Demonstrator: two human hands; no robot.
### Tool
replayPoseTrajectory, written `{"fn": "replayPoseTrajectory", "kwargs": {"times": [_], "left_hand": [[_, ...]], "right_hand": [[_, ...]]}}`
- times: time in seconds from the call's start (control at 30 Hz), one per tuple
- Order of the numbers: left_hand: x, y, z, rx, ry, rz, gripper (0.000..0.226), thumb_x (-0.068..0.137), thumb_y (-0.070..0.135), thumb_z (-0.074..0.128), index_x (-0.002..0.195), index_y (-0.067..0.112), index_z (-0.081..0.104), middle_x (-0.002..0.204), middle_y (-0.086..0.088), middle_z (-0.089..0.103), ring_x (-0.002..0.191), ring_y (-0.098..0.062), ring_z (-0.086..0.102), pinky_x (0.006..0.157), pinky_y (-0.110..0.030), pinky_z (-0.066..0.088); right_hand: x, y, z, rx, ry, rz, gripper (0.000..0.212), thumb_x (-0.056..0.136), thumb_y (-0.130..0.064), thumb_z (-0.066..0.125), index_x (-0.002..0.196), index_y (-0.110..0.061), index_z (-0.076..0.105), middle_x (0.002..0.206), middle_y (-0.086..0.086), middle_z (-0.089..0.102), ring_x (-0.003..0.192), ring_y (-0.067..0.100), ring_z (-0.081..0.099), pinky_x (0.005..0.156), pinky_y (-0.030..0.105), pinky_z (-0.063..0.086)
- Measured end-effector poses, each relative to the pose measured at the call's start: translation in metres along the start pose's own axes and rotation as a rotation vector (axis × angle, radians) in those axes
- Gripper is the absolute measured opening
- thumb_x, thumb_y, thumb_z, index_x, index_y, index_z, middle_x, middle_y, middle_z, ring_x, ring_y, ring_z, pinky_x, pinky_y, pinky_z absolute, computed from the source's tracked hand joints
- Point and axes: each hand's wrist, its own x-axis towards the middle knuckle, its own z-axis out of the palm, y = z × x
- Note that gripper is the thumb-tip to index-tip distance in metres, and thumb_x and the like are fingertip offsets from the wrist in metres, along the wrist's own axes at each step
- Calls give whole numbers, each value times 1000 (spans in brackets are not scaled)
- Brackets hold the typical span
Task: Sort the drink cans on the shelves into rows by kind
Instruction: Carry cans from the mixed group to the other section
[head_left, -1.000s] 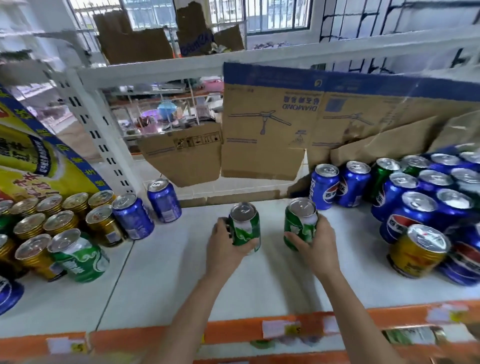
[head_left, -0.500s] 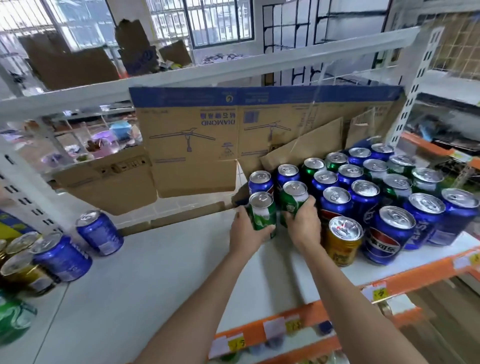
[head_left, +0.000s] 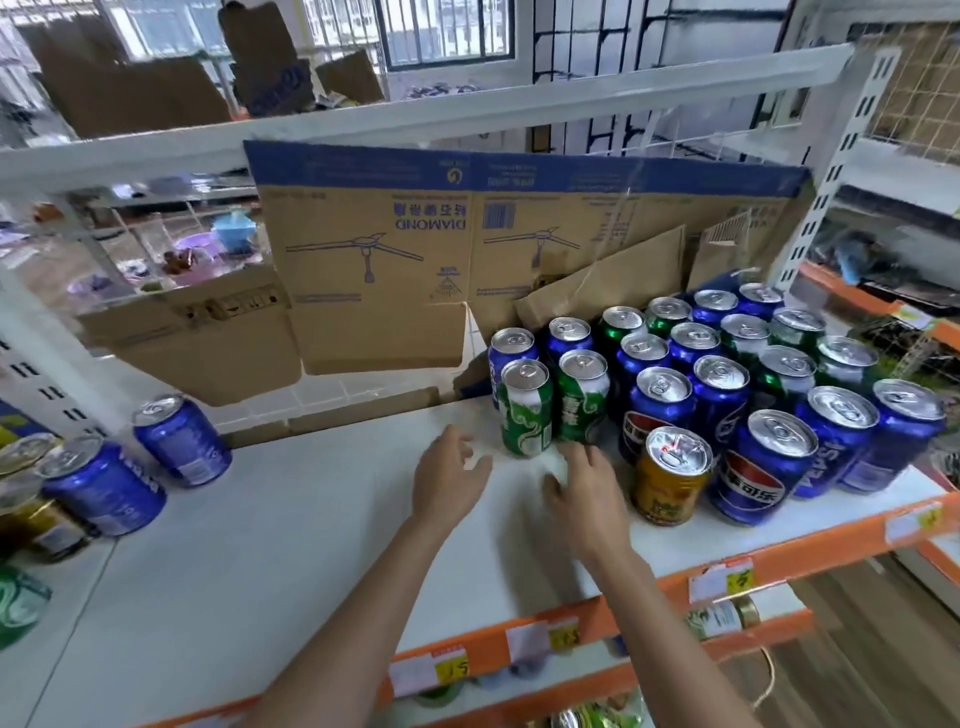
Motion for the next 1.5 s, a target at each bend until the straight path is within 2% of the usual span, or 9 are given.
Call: {"fn": "replayPoseTrajectory", "kwargs": {"times": [0.13,0.3,0.7,0.83,1.0,1.07,1.17,1.37,1.5], "left_hand": [[-36,-51,-49,26,113,-39,25,87,25,64,108,14,57,100,-1,65,86,-14,60,74,-23,46],[-72,-118,-121,-56,280,-211,16,85,19,66,98,16,58,94,-4,67,83,-17,63,76,-26,46],[-144,-247,-261,-138,744,-423,32,84,31,68,108,16,54,102,0,63,95,-20,60,84,-43,51],[-134,-275,-286,-144,733,-421,55,74,50,70,110,12,50,101,-7,58,94,-25,58,77,-40,51],[-115,-280,-294,-148,655,-407,81,63,53,71,126,10,43,121,-8,51,109,-25,51,88,-41,47],[-109,-282,-294,-136,617,-405,81,67,47,77,128,7,42,124,-10,50,114,-27,49,88,-38,44],[-104,-287,-293,-143,591,-417,79,70,40,78,130,7,40,128,-10,50,119,-28,48,89,-37,43],[-107,-289,-301,-120,558,-405,76,68,42,79,128,12,43,127,-5,55,117,-25,51,85,-30,40],[-118,-272,-285,-194,574,-351,71,63,40,83,121,20,49,118,2,62,107,-17,59,85,-31,48]], "right_hand": [[-17,-22,22,99,-101,-151,40,90,-15,53,129,-11,47,128,8,48,115,26,51,87,39,46],[-36,-83,63,147,-247,-324,42,90,-16,54,131,-14,46,129,4,48,109,22,55,87,37,47],[-70,-257,167,168,-503,-694,47,92,-27,56,135,-15,41,128,4,48,112,15,50,92,27,45],[-64,-303,193,200,-503,-626,54,89,-27,61,135,-10,39,132,7,47,118,20,48,97,30,41],[-47,-343,219,302,-463,-465,57,80,-23,72,126,-4,43,117,4,54,110,24,50,86,27,39],[-41,-353,233,341,-451,-355,73,76,-29,76,132,-5,37,130,9,51,118,27,49,92,32,40],[-37,-357,249,390,-451,-266,76,74,-32,77,133,-8,37,133,9,51,120,29,49,93,31,38],[-52,-347,237,461,-443,-242,64,74,-24,79,125,-10,43,114,-3,53,105,18,53,83,25,40],[-75,-304,204,591,-434,-171,61,69,-18,82,117,-24,44,107,-9,54,98,16,56,79,23,41]]}}
